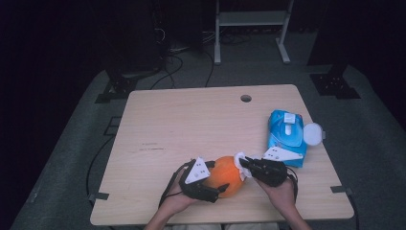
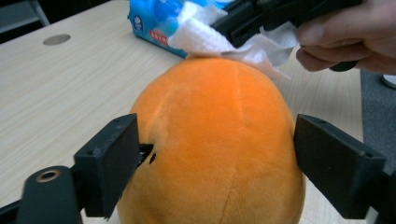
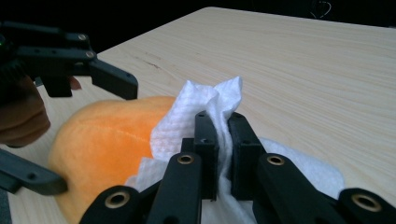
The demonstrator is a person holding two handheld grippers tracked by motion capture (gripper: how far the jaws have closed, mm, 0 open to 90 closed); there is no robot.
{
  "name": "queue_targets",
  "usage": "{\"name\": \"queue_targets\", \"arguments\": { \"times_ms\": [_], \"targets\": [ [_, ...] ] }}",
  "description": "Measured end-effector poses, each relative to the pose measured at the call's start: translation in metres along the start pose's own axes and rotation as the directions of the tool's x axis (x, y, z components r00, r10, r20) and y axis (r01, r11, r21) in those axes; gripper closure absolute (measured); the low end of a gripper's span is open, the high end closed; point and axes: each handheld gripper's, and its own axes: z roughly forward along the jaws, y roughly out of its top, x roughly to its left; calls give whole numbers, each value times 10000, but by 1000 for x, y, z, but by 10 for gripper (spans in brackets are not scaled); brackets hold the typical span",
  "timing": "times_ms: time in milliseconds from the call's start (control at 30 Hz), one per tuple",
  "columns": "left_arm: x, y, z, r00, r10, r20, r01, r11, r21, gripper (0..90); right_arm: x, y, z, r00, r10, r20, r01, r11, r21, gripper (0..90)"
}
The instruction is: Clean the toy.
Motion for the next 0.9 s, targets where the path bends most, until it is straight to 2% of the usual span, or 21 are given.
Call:
{"name": "queue_targets", "arguments": {
  "times_ms": [67,133,200,267,333,400,467,533,633,700,800,900],
  "targets": [
    [-2,-1,2,9998,168,61,-169,9997,152,202,7,2,-1,9998,-71,-208,69,9999,-77,831],
    [-4,-1,3,9998,197,-34,-197,9998,52,218,16,5,-1,9983,-218,-550,209,9996,-167,831],
    [-3,-1,2,9997,229,-41,-229,9997,53,219,17,6,-1,9982,-407,-442,402,9991,-114,830],
    [-3,-1,1,9999,148,-39,-149,9998,-90,216,10,4,-1,9993,-298,-247,297,9995,-82,828],
    [-3,0,0,9999,104,36,-103,9998,-197,202,2,0,-1,9991,-340,255,339,9994,58,827],
    [-4,1,1,9999,167,-3,-167,9997,-178,201,-7,-4,-3,9995,-13,327,12,10000,48,828],
    [-4,1,2,9997,244,-53,-244,9997,-83,214,-8,-4,-4,9993,54,373,-58,9999,92,830],
    [-4,1,2,9997,231,-119,-232,9997,-14,228,-1,-1,-5,9999,107,93,-107,9999,2,832],
    [-2,0,3,9997,-7,-236,5,10000,-81,233,16,4,-6,9985,-253,-491,247,9996,-130,831],
    [-2,-1,2,9995,-87,-299,83,9999,-150,233,22,6,-5,9971,-609,-460,606,9981,-100,830],
    [-2,0,1,9996,-57,-272,50,9996,-260,215,11,2,-4,9988,-444,-186,443,9990,-58,827],
    [0,2,-4,10000,-65,-39,62,9985,-536,158,-4,-4,-4,9998,37,186,-36,10000,-42,827]
  ]
}}
